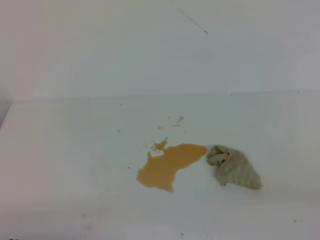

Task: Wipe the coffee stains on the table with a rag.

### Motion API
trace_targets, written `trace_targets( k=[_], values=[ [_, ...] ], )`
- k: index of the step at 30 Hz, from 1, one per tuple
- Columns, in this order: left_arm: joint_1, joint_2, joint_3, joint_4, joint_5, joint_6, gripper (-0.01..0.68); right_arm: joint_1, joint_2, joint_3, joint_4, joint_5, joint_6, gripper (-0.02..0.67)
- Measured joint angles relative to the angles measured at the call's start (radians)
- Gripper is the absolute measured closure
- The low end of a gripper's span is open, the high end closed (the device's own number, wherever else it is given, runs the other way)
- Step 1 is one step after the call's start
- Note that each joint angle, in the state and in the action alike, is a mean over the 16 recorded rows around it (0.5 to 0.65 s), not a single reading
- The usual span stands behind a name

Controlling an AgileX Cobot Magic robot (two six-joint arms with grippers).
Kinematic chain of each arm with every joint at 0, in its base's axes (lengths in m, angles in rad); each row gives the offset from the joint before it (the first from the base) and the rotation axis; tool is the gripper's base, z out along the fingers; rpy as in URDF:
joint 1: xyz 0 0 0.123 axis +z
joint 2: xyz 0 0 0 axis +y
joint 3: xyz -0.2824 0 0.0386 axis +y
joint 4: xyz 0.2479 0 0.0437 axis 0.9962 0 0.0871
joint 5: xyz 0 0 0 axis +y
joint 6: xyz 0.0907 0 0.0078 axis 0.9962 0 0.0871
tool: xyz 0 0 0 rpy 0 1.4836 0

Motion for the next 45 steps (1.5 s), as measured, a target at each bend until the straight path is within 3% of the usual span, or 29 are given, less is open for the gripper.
trace_targets(
  k=[6,13,26,32,39,45],
  values=[
    [0.000,0.000,0.002,0.000,-0.001,0.000,0.672,0.001,0.095,-0.128,-0.032,0.138,0.015,0.652],
    [0.000,0.000,0.002,0.000,-0.001,0.000,0.672,0.001,0.367,-0.338,-0.125,0.315,-0.025,0.652],
    [0.000,0.000,0.002,0.000,-0.001,0.000,0.672,0.025,0.921,-0.581,-0.312,0.375,-0.115,0.652],
    [0.000,0.000,0.002,0.000,-0.001,0.000,0.672,0.110,1.121,-0.711,-0.365,0.530,-0.150,0.652],
    [0.000,0.000,0.002,0.000,-0.001,0.000,0.672,0.271,1.366,-0.923,-0.378,0.792,-0.237,0.647],
    [0.000,0.000,0.002,0.000,-0.001,0.000,0.672,0.373,1.551,-1.062,-0.317,0.918,-0.305,0.588]
  ],
)
